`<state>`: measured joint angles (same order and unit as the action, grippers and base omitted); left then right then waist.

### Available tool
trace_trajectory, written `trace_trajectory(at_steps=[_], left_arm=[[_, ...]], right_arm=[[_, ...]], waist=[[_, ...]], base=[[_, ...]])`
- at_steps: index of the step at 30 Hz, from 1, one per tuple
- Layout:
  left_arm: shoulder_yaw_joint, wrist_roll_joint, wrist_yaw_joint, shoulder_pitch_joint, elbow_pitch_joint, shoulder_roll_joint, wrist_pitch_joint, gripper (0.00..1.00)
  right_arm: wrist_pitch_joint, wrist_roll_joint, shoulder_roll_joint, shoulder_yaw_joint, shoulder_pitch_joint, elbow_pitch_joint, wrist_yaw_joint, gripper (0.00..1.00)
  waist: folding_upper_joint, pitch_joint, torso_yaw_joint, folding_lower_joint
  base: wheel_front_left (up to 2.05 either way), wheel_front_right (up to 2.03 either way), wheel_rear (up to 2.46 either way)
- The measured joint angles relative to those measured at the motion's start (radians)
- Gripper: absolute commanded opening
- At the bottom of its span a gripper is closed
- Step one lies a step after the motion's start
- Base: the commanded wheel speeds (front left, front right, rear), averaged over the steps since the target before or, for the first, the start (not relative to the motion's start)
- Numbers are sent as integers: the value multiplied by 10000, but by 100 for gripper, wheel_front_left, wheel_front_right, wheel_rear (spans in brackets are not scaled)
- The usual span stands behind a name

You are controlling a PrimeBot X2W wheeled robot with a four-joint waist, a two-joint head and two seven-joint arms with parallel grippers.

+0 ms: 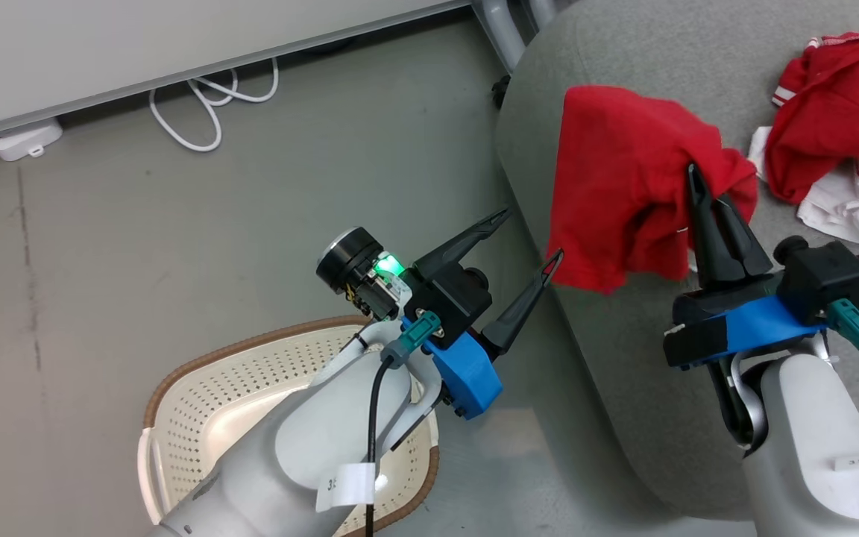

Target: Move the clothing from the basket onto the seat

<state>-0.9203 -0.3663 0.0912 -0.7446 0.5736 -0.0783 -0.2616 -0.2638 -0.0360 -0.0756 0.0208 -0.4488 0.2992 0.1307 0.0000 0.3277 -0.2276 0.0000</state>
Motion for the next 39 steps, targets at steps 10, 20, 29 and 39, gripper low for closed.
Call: trace_trajectory(at_steps=[10,20,29,39], left_arm=[[-372,12,81,9,63,-29,19,100],[-656,12,148,7,98,-46,46,100],[-719,-31,150,-97,125,-40,44,100],[-696,-33,63,-292,48,-130,33,100]], right_arm=[[0,-42,4,-573,604,-562,0,0],[0,-182,123,-951,1138,-918,0,0],[-2,-209,203,-1049,1294,-965,0,0],[-2,-211,117,-984,837,-1229,0,0]], waist=[[0,278,-842,-1],[0,592,-1351,0],[0,633,-1436,-1],[0,835,-1382,0]], base=[[0,0,0],[0,0,0],[0,0,0],[0,0,0]])
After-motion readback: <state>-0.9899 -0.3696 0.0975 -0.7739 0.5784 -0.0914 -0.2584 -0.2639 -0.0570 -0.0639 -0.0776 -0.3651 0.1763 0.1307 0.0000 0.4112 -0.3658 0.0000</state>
